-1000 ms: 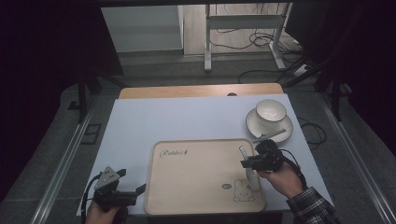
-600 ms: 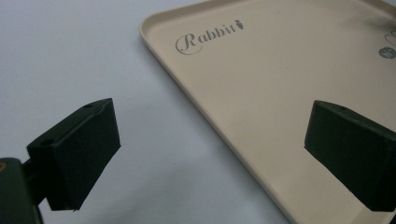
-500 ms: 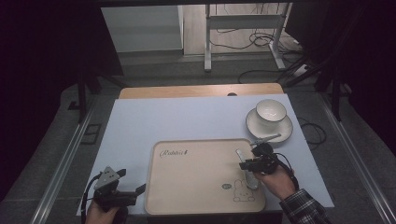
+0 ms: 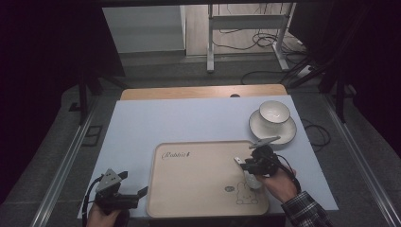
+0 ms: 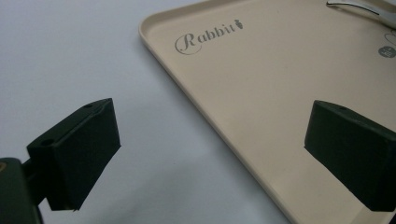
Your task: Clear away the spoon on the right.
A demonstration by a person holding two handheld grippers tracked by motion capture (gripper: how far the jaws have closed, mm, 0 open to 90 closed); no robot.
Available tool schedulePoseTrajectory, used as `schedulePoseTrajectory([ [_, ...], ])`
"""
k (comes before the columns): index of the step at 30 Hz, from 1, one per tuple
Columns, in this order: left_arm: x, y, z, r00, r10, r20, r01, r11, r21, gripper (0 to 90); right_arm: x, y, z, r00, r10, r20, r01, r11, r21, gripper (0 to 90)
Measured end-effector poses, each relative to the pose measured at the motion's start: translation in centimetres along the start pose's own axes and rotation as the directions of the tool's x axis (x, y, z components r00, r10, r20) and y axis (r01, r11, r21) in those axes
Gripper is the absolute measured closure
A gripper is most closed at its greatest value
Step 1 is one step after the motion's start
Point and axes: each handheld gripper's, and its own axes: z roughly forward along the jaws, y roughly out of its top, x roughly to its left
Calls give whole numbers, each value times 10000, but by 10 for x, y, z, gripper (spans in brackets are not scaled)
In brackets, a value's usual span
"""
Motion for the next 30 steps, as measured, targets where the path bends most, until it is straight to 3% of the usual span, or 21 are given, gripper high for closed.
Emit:
schedulePoseTrajectory([
  [4, 0, 0, 0, 10000, -3, 10, 3, 10000, -7, 31, 9, -4, 8, 9978, -664, -12, 663, 9977, -137, 893],
  [8, 0, 0, 0, 10000, 8, 2, -8, 10000, -5, 31, 14, -6, 18, 9951, -983, 65, 984, 9951, -44, 898],
  [16, -1, 0, 0, 10000, 69, -17, -69, 10000, 8, 31, 9, -12, 28, 9979, -653, -37, 653, 9979, -2, 897],
  [30, -2, 0, 1, 9998, 188, -88, -188, 9998, 64, 32, -10, -17, 26, 9997, -56, 217, 62, 9996, -270, 893],
])
